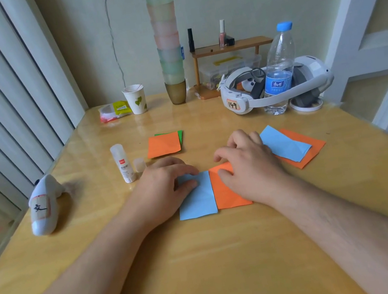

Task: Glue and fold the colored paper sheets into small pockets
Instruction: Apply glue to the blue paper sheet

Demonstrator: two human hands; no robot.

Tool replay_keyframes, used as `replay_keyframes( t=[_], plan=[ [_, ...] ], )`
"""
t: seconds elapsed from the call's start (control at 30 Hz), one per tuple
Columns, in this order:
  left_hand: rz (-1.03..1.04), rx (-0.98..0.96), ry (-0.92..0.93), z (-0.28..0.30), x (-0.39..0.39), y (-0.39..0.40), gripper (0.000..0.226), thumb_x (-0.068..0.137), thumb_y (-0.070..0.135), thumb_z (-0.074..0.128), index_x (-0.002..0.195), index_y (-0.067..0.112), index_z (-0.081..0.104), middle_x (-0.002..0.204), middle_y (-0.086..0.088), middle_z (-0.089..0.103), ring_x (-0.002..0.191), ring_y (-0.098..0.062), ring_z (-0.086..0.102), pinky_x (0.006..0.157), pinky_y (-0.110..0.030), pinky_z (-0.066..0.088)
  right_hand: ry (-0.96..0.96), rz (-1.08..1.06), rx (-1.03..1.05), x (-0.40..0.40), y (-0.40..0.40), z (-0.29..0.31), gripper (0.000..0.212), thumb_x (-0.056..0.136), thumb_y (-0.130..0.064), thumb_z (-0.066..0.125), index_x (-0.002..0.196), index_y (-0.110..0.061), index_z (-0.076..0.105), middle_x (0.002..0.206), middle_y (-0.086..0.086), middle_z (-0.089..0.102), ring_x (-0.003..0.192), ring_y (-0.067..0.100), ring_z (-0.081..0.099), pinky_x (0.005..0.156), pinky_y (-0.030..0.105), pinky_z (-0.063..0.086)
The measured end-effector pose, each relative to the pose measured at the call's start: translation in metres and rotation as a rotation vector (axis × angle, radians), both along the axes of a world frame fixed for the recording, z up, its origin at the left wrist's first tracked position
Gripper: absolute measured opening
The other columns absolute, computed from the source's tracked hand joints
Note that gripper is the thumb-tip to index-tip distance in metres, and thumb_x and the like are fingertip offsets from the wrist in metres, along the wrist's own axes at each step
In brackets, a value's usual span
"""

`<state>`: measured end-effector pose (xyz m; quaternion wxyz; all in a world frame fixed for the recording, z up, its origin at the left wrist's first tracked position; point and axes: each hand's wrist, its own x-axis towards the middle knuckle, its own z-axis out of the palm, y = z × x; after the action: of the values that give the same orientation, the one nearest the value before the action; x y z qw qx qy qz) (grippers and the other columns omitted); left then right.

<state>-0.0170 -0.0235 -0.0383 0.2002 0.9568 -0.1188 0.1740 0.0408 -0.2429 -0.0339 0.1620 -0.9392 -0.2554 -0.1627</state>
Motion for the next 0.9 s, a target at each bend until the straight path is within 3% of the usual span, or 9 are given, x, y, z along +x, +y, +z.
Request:
replay_keyframes(
  t=[0.13, 0.23, 0.33, 0.47, 0.57, 0.67, 0.8, 0.83, 0.9],
  plan=[
    [-0.029, 0.026, -0.044, -0.003, 0.002, 0.001, 0.015, 0.096, 0.034, 0.072, 0.109, 0.033, 0.079, 0.111, 0.013, 0.063, 0.096, -0.004, 0.049, 0.086, -0.015, 0.037, -0.110, 0.116, 0.052, -0.001, 0.004, -0.001, 0.009, 0.092, -0.025, 0.069, 0.089, -0.029, 0.076, 0.092, -0.009, 0.048, 0.100, 0.024, 0.048, 0.080, 0.040, 0.044],
    [-0.038, 0.010, -0.096, -0.002, -0.001, 0.001, 0.016, 0.096, 0.034, 0.071, 0.109, 0.031, 0.080, 0.109, 0.011, 0.064, 0.100, -0.010, 0.055, 0.090, -0.025, 0.042, 0.105, 0.210, 0.006, -0.001, 0.004, -0.005, 0.018, 0.099, -0.038, 0.061, 0.107, -0.030, 0.076, 0.098, -0.010, 0.051, 0.106, 0.020, 0.048, 0.093, 0.042, 0.049],
    [-0.034, -0.047, -0.189, 0.003, -0.007, 0.000, 0.013, 0.095, 0.027, 0.074, 0.107, 0.030, 0.080, 0.106, 0.011, 0.062, 0.101, -0.012, 0.059, 0.085, -0.031, 0.048, 0.159, 0.241, 0.024, 0.002, 0.001, -0.005, 0.020, 0.100, -0.037, 0.059, 0.112, -0.032, 0.075, 0.100, -0.011, 0.053, 0.109, 0.019, 0.049, 0.099, 0.039, 0.048],
    [0.112, -0.205, -0.416, 0.027, -0.019, 0.009, 0.018, 0.093, 0.015, 0.074, 0.106, 0.026, 0.078, 0.109, 0.008, 0.058, 0.109, -0.016, 0.056, 0.087, -0.033, 0.047, 0.172, 0.234, 0.094, 0.001, -0.003, -0.002, 0.021, 0.104, -0.028, 0.056, 0.109, -0.029, 0.076, 0.100, -0.010, 0.059, 0.107, 0.016, 0.054, 0.092, 0.029, 0.043],
    [0.289, -0.325, -0.531, 0.040, -0.028, 0.029, 0.031, 0.085, 0.014, 0.069, 0.114, 0.023, 0.064, 0.118, 0.001, 0.054, 0.115, -0.022, 0.053, 0.099, -0.039, 0.045, 0.029, 0.178, 0.209, 0.000, -0.003, 0.000, 0.016, 0.101, -0.024, 0.062, 0.097, -0.024, 0.078, 0.092, -0.006, 0.060, 0.098, 0.021, 0.054, 0.084, 0.032, 0.044],
    [0.450, -0.560, -0.363, 0.040, -0.028, 0.055, 0.057, 0.076, 0.024, 0.071, 0.124, 0.029, 0.042, 0.128, 0.005, 0.046, 0.120, -0.020, 0.047, 0.097, -0.047, 0.049, -0.029, 0.160, 0.290, -0.002, -0.001, 0.001, 0.013, 0.098, -0.024, 0.066, 0.092, -0.023, 0.077, 0.087, -0.006, 0.055, 0.096, 0.022, 0.050, 0.082, 0.034, 0.044],
    [0.413, -0.981, 0.191, 0.029, -0.020, 0.080, 0.098, 0.059, 0.038, 0.094, 0.137, 0.031, 0.034, 0.136, 0.001, 0.055, 0.126, -0.023, 0.059, 0.093, -0.048, 0.058, -0.016, 0.193, 0.300, -0.004, 0.002, -0.002, 0.011, 0.097, -0.027, 0.069, 0.091, -0.026, 0.078, 0.086, -0.007, 0.055, 0.096, 0.021, 0.051, 0.083, 0.037, 0.048],
    [0.394, -0.990, 0.270, 0.026, -0.018, 0.083, 0.098, 0.063, 0.036, 0.097, 0.140, 0.029, 0.037, 0.133, 0.000, 0.061, 0.120, -0.022, 0.066, 0.094, -0.047, 0.059, -0.012, 0.193, 0.304, -0.004, 0.003, -0.001, 0.010, 0.097, -0.027, 0.069, 0.091, -0.027, 0.078, 0.086, -0.007, 0.055, 0.096, 0.020, 0.051, 0.084, 0.037, 0.048],
    [0.411, -0.893, 0.333, 0.023, -0.017, 0.080, 0.077, 0.077, 0.029, 0.093, 0.139, 0.024, 0.047, 0.122, 0.002, 0.071, 0.103, -0.014, 0.073, 0.088, -0.037, 0.060, -0.013, 0.194, 0.314, -0.003, 0.003, -0.001, 0.010, 0.096, -0.027, 0.069, 0.090, -0.027, 0.077, 0.086, -0.008, 0.056, 0.095, 0.019, 0.051, 0.084, 0.037, 0.048]
  ],
)
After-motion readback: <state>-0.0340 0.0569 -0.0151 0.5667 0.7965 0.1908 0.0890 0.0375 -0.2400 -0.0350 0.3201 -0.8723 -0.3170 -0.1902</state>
